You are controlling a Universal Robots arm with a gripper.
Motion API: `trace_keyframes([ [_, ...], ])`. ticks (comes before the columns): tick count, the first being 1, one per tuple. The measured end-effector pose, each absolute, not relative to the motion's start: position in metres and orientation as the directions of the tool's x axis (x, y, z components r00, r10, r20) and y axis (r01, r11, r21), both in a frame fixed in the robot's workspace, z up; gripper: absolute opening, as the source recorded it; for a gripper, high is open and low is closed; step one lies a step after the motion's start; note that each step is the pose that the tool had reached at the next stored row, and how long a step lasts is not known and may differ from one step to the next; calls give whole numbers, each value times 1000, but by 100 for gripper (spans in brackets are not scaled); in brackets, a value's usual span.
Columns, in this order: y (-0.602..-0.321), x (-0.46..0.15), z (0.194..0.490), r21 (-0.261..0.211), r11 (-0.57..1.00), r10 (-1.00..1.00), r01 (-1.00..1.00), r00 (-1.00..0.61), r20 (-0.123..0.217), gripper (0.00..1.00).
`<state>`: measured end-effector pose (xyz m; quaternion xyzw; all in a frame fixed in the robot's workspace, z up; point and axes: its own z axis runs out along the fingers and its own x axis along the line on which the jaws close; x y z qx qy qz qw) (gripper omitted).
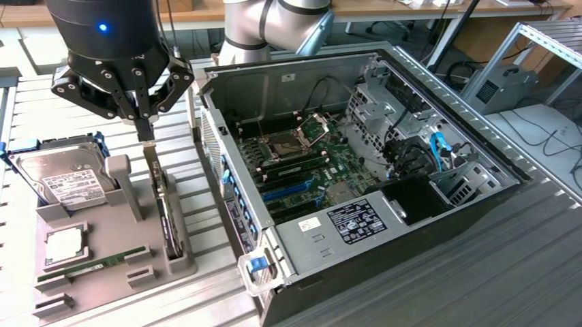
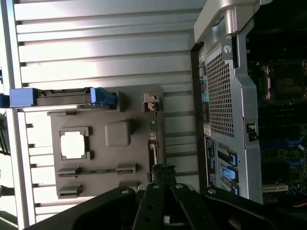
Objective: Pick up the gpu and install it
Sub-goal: 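Reach for the gpu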
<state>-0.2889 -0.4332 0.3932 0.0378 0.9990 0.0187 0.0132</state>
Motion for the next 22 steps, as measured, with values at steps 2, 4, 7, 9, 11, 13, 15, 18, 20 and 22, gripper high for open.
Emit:
trace_keyframes([
  [2,-434,-289,393,38,996,76,75,-997,-25,11],
  [4,-435,-289,393,38,996,76,75,-997,-25,11],
  [7,-437,-289,393,38,996,76,75,-997,-25,11],
  [9,-438,-289,393,38,996,76,75,-997,-25,11],
  [11,-438,-289,393,38,996,76,75,-997,-25,11],
  [13,-439,-289,393,38,996,76,75,-997,-25,11],
  [15,-441,-289,393,38,996,76,75,-997,-25,11],
  [18,-442,-289,393,38,996,76,75,-997,-25,11],
  [20,-443,-289,393,38,996,76,75,-997,-25,11],
  [22,-444,-289,393,38,996,76,75,-997,-25,11],
])
